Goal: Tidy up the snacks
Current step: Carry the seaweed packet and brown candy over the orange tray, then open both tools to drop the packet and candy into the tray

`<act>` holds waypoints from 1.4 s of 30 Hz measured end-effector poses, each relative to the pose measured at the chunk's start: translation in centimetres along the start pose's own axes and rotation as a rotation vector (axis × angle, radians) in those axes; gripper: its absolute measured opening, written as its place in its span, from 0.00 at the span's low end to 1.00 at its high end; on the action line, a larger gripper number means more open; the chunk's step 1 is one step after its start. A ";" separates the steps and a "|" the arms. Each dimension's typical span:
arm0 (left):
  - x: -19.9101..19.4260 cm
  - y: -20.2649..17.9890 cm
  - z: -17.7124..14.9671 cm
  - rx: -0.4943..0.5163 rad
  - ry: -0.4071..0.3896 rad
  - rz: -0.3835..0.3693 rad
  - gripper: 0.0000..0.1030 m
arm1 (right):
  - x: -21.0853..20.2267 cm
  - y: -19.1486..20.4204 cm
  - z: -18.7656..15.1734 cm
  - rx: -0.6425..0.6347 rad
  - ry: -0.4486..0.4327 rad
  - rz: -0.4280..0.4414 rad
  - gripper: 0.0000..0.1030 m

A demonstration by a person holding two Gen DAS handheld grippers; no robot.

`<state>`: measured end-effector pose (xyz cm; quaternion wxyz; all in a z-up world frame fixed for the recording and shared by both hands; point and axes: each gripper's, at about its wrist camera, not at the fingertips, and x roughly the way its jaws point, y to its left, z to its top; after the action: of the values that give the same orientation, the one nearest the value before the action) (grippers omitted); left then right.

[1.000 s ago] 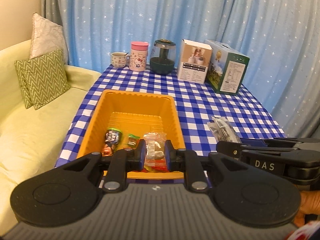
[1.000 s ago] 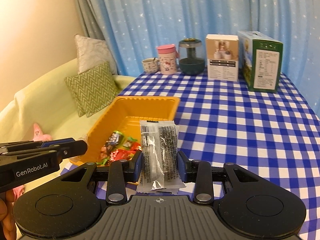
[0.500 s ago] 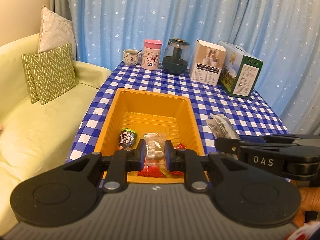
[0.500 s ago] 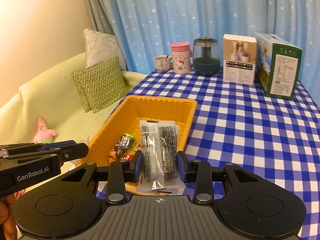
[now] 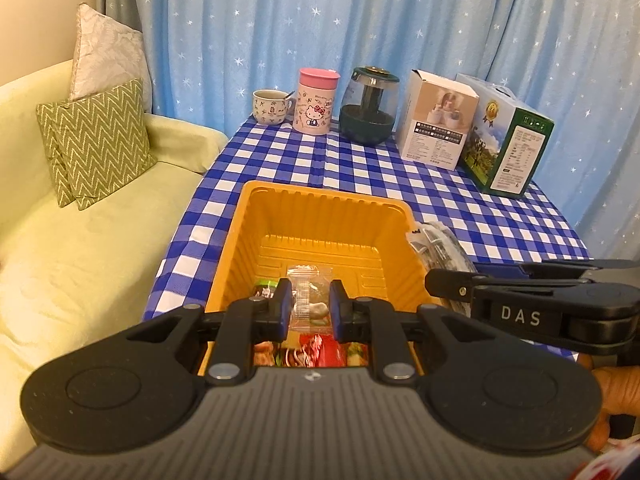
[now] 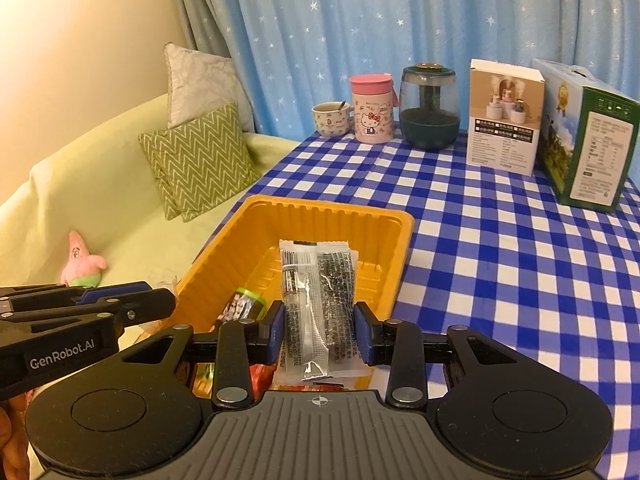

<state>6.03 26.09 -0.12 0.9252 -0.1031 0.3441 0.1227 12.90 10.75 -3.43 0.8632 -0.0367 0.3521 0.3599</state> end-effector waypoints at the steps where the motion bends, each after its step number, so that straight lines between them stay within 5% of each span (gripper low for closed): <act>1: 0.5 0.0 0.2 0.004 0.004 -0.002 0.17 | 0.5 -0.1 0.2 -0.001 0.002 0.000 0.36; 27: 11.1 1.5 2.9 0.051 0.057 -0.034 0.19 | 8.5 -2.8 2.3 -0.022 0.032 0.002 0.36; 29: 11.3 1.7 2.7 0.052 0.057 -0.026 0.33 | 8.6 -2.8 2.2 -0.021 0.032 0.001 0.36; 42: 8.4 3.7 0.8 0.021 0.046 0.014 0.36 | 8.8 -2.4 2.4 0.001 0.038 0.015 0.36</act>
<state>11.53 31.12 -5.49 0.9171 -0.0939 0.3674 0.1233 20.18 14.97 -7.72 0.8537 -0.0404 0.3688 0.3654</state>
